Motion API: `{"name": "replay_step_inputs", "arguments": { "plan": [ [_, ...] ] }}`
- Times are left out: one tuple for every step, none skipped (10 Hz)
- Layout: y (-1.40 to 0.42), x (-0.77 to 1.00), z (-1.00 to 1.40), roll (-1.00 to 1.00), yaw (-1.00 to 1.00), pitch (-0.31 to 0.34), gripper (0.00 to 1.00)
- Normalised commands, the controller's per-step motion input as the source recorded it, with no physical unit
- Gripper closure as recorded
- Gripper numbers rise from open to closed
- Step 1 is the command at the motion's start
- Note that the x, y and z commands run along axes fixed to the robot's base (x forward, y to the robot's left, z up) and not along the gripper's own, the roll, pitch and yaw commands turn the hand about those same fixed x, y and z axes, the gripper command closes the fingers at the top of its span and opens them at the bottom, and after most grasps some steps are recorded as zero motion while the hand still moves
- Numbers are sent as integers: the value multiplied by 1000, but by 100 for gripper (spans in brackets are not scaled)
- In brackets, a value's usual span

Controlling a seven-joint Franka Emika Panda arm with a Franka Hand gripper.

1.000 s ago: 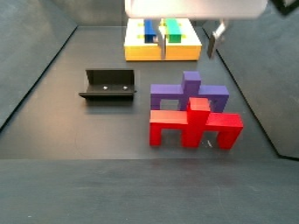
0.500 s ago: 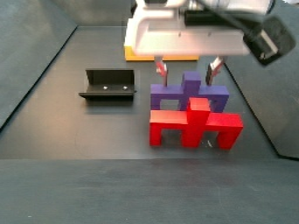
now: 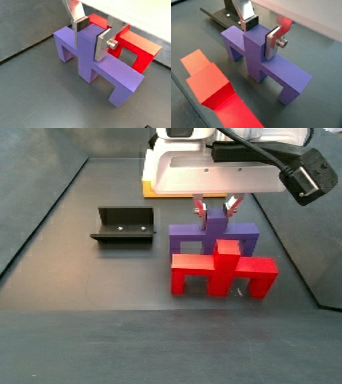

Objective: Pick up the purple object. Move up. Move to above the board. Insert the purple object.
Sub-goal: Pick up the purple object.

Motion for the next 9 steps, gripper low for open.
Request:
{"name": "replay_step_inputs", "arguments": {
  "plan": [
    [0, 0, 0, 0, 0, 0, 100],
    [0, 0, 0, 0, 0, 0, 100],
    [0, 0, 0, 0, 0, 0, 100],
    [0, 0, 0, 0, 0, 0, 100],
    [0, 0, 0, 0, 0, 0, 100],
    [0, 0, 0, 0, 0, 0, 100],
    [0, 0, 0, 0, 0, 0, 100],
    [0, 0, 0, 0, 0, 0, 100],
    [0, 0, 0, 0, 0, 0, 100]
  ]
}}
